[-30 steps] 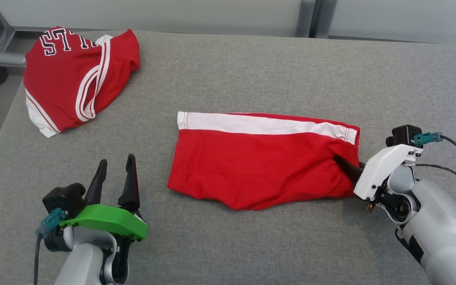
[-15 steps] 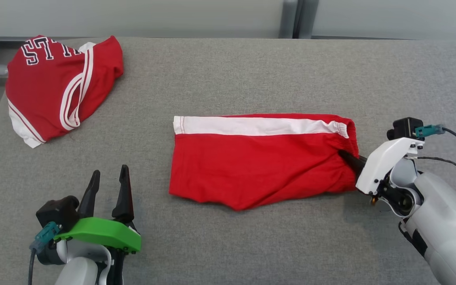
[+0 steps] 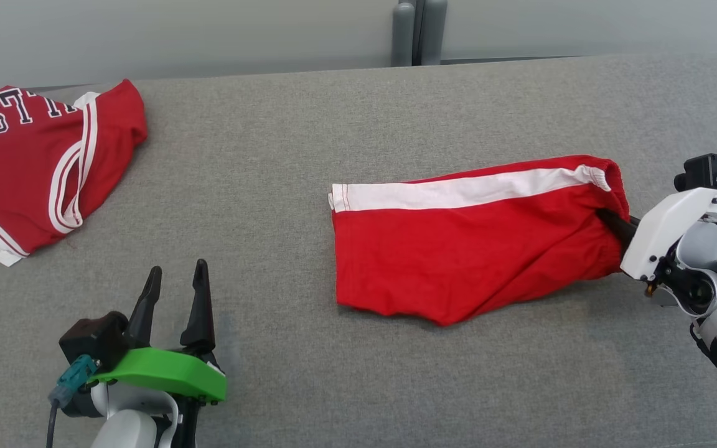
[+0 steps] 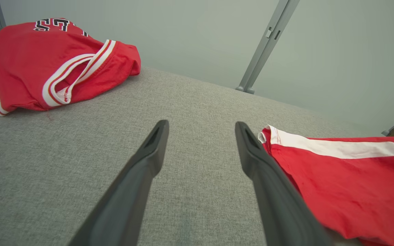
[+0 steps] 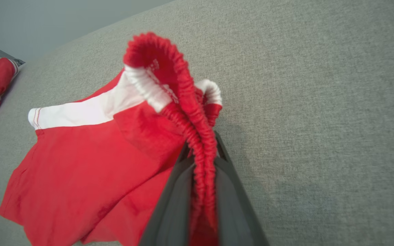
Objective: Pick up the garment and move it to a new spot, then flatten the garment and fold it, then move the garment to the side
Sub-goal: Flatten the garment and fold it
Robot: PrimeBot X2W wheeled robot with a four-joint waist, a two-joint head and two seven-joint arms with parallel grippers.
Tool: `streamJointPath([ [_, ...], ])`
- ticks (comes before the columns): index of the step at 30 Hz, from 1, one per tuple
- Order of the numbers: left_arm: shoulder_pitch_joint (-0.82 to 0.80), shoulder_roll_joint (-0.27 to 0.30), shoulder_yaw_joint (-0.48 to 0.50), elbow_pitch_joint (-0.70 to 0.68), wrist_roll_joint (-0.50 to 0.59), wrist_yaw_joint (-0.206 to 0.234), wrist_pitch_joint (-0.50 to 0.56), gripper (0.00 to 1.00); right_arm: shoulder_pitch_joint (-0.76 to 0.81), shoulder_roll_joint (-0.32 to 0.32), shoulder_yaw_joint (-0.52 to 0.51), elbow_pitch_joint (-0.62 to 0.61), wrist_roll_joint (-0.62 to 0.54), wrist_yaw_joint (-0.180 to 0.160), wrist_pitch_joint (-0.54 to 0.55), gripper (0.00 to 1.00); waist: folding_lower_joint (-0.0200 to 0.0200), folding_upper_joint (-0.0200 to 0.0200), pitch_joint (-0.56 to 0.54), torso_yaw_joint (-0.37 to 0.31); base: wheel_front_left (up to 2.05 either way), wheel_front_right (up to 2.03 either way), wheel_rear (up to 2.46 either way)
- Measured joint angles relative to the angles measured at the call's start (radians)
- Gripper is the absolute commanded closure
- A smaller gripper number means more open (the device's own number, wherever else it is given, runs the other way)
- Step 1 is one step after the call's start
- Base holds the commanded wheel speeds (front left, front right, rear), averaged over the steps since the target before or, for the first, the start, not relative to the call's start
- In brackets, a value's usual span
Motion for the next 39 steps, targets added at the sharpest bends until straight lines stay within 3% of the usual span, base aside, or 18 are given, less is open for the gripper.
streamJointPath([
  [8,0.008,0.0,-0.02,-0.029,0.002,0.0,0.007,0.0,-0.032,0.03,0.075,-0.107,0.007,0.0,0.009,1.0,0.0,0.0,0.002,-0.033,0.0,0.0,0.0],
  [20,0.008,0.001,-0.019,-0.069,0.007,0.003,0.01,0.0,-0.038,0.092,0.253,-0.279,0.029,0.0,0.048,1.0,0.0,0.0,-0.002,-0.027,0.0,0.0,0.0],
  [28,0.009,0.0,-0.027,-0.083,0.007,0.004,0.019,0.0,-0.07,0.129,0.283,-0.288,0.038,0.0,0.044,1.0,0.0,0.0,-0.002,-0.003,0.0,0.0,0.0],
  [39,0.008,-0.004,-0.053,-0.09,0.007,0.004,0.028,0.0,-0.107,0.172,0.299,-0.163,0.001,0.0,0.026,1.0,0.0,0.0,0.011,0.067,0.0,0.0,0.0],
])
